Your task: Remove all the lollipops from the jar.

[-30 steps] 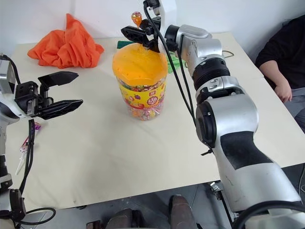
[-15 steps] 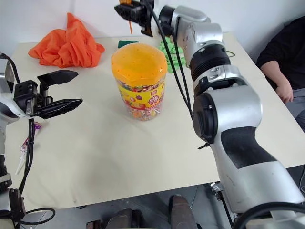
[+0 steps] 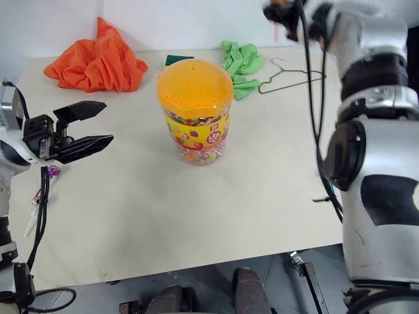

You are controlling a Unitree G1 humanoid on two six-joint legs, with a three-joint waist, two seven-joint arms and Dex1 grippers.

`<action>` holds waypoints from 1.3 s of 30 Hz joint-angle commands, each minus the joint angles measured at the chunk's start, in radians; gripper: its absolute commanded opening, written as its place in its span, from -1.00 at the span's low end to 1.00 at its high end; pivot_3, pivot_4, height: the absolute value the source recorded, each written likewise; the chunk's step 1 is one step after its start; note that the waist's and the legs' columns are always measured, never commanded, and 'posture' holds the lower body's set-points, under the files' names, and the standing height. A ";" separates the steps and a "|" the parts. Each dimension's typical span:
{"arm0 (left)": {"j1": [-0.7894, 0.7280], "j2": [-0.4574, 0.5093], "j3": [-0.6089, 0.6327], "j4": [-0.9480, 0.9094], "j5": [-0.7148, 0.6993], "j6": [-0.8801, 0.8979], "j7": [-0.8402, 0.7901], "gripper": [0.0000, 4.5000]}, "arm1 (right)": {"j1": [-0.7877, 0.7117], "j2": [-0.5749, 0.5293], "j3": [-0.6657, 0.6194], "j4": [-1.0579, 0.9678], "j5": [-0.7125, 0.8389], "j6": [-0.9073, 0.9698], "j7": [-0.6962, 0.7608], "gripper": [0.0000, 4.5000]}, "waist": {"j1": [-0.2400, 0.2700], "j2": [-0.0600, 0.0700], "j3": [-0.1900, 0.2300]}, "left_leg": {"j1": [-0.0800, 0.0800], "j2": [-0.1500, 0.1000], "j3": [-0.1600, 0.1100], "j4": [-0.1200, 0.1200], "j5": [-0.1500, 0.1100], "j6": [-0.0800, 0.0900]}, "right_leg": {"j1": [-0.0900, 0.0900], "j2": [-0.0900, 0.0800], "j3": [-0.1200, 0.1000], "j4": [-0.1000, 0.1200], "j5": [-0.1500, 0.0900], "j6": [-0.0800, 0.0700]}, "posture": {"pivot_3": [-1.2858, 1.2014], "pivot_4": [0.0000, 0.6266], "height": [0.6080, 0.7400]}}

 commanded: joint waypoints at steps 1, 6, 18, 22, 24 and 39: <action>0.050 0.049 0.029 -0.005 0.001 0.018 -0.011 1.00 | 0.170 -0.104 0.072 -0.258 -0.032 0.196 0.082 -0.68 | 0.002 0.000 0.000 | 0.000 0.000 0.000 0.000 0.000 0.000 | 0.000 0.000 0.000 0.000 0.000 0.000 | 0.03 -0.52 1.00; 0.086 0.058 0.016 0.017 0.012 0.046 0.024 1.00 | 0.523 -0.153 0.079 -0.606 0.009 0.431 0.084 -0.68 | 0.025 0.000 0.000 | 0.000 0.001 0.000 0.001 0.000 0.000 | -0.001 0.000 0.000 -0.001 0.000 0.000 | 0.03 -0.52 1.00; 0.098 0.033 0.003 -0.017 0.014 0.097 0.119 1.00 | 0.810 -0.094 0.052 -0.675 0.048 0.454 -0.026 -0.12 | 0.069 -0.001 -0.001 | 0.000 0.001 0.010 0.004 0.000 0.000 | 0.002 0.000 -0.001 -0.007 0.000 0.000 | 0.03 -0.52 1.00; 0.122 0.040 0.015 -0.023 0.006 0.094 0.094 1.00 | 0.820 -0.109 0.032 -0.733 0.076 0.466 -0.023 0.49 | 0.077 -0.001 -0.001 | 0.001 0.001 0.015 0.005 0.000 0.000 | 0.002 0.000 0.000 -0.009 0.000 0.000 | 0.03 -0.52 1.00; 0.130 0.041 0.019 -0.023 0.007 0.086 0.087 1.00 | 0.829 -0.126 0.021 -0.777 0.093 0.466 -0.016 0.82 | 0.080 -0.001 -0.001 | 0.001 0.002 0.017 0.005 0.000 -0.001 | 0.002 0.000 0.000 -0.009 0.000 0.000 | 0.03 -0.52 1.00; 0.201 0.036 0.025 -0.002 0.029 0.024 0.022 1.00 | 1.374 -0.213 -0.159 -1.570 0.504 0.316 0.352 0.99 | 0.109 -0.001 -0.001 | 0.002 0.002 0.025 0.003 0.000 -0.001 | 0.000 0.001 0.000 -0.016 0.000 0.000 | 0.03 -0.52 1.00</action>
